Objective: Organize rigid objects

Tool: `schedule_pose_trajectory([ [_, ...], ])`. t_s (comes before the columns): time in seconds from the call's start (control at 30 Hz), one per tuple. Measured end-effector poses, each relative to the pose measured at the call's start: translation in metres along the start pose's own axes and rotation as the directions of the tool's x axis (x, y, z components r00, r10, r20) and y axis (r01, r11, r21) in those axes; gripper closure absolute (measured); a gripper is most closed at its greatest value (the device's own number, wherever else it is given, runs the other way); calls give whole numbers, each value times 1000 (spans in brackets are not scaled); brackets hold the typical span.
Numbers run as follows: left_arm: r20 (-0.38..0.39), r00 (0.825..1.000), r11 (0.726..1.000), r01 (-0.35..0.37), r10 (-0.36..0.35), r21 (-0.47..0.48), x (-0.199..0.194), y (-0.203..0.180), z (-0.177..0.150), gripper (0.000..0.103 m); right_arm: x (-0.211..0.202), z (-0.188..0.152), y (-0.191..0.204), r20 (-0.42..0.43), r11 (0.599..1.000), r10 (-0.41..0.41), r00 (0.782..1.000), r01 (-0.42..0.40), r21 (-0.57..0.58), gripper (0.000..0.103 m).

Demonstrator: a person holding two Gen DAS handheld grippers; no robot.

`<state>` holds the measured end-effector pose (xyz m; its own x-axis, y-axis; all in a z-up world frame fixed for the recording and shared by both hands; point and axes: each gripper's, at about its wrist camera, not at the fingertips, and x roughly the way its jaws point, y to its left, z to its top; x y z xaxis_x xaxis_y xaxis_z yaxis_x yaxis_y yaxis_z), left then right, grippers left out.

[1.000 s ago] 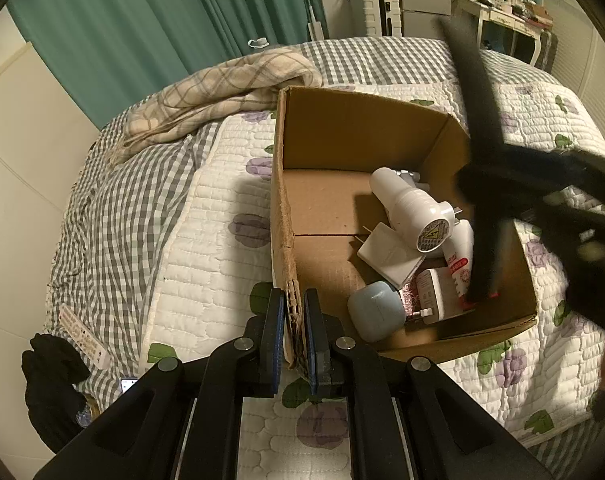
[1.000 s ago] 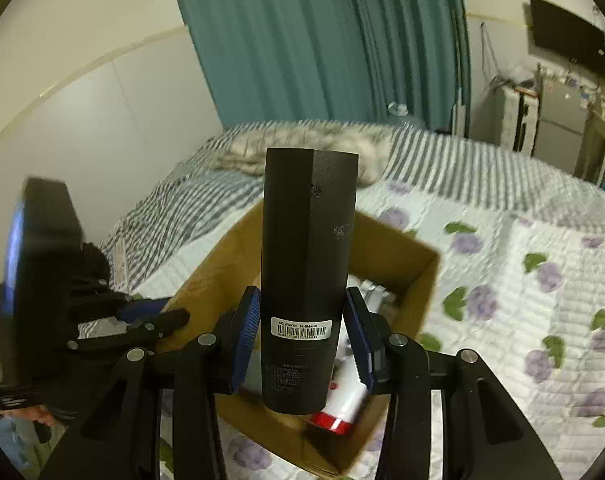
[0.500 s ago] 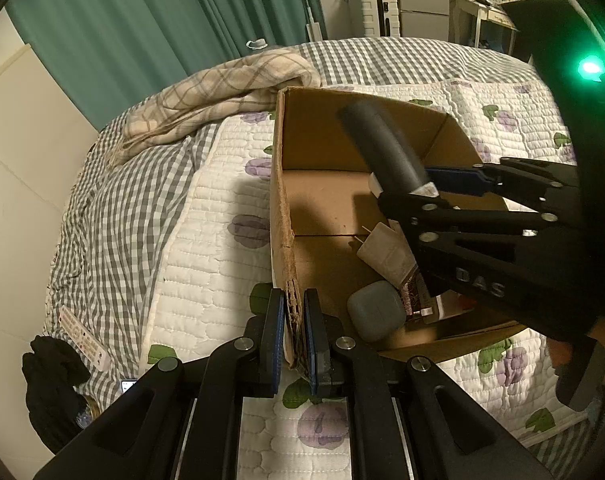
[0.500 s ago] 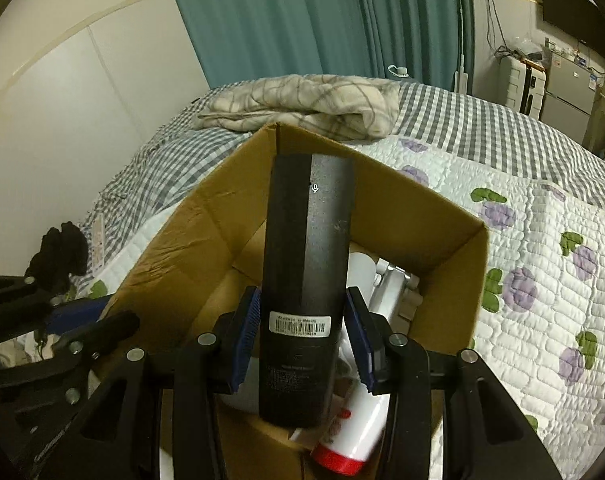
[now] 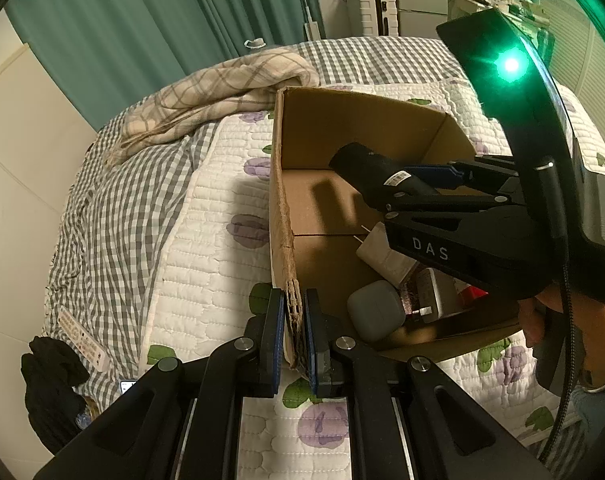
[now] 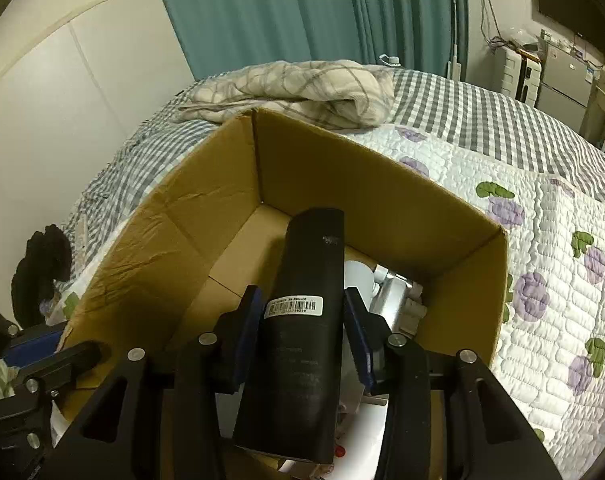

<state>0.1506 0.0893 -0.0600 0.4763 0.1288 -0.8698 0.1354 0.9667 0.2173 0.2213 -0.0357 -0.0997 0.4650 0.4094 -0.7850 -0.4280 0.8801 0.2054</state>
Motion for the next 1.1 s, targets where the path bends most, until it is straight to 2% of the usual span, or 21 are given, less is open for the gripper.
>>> schedule_pose_trajectory([
  [0.1,-1,1000,1000,2,-2,-3,1,1,0,95,-8,1,2,33,1000,25,999,-25,-10,64],
  [0.13,-1,1000,1000,4,-4,-4,1,2,1,95,-10,1,3,39,999,31,999,-31,-16,58],
  [0.17,-1,1000,1000,4,-4,-4,1,2,1,95,-14,2,5,53,999,29,998,-28,-21,51],
  [0.2,-1,1000,1000,5,-5,-4,1,2,1,95,-18,3,5,67,1000,21,998,-20,-20,31],
  [0.23,-1,1000,1000,4,-4,-5,1,2,1,95,-24,3,6,91,1000,10,996,-9,-18,24],
  [0.3,-1,1000,1000,5,-5,-3,1,2,1,95,-34,2,6,127,1000,1,992,1,-16,24],
  [0.53,0,1000,1000,7,-7,-6,1,3,1,95,-49,-7,-2,148,997,-68,987,71,-13,22],
  [0.8,21,999,999,28,-28,-19,-16,10,1,94,-86,-43,-21,195,991,-131,972,129,27,22],
  [0.9,88,996,1000,2,-2,-3,-43,9,-1,92,-118,-55,-28,226,985,-174,958,169,45,22],
  [1.03,213,977,999,31,-26,-20,-93,11,-5,89,-165,-69,-33,281,975,-223,934,209,77,22],
  [1.1,272,962,999,46,-37,-27,-111,9,-9,75,-190,-76,-32,313,969,-247,917,230,89,20],
])
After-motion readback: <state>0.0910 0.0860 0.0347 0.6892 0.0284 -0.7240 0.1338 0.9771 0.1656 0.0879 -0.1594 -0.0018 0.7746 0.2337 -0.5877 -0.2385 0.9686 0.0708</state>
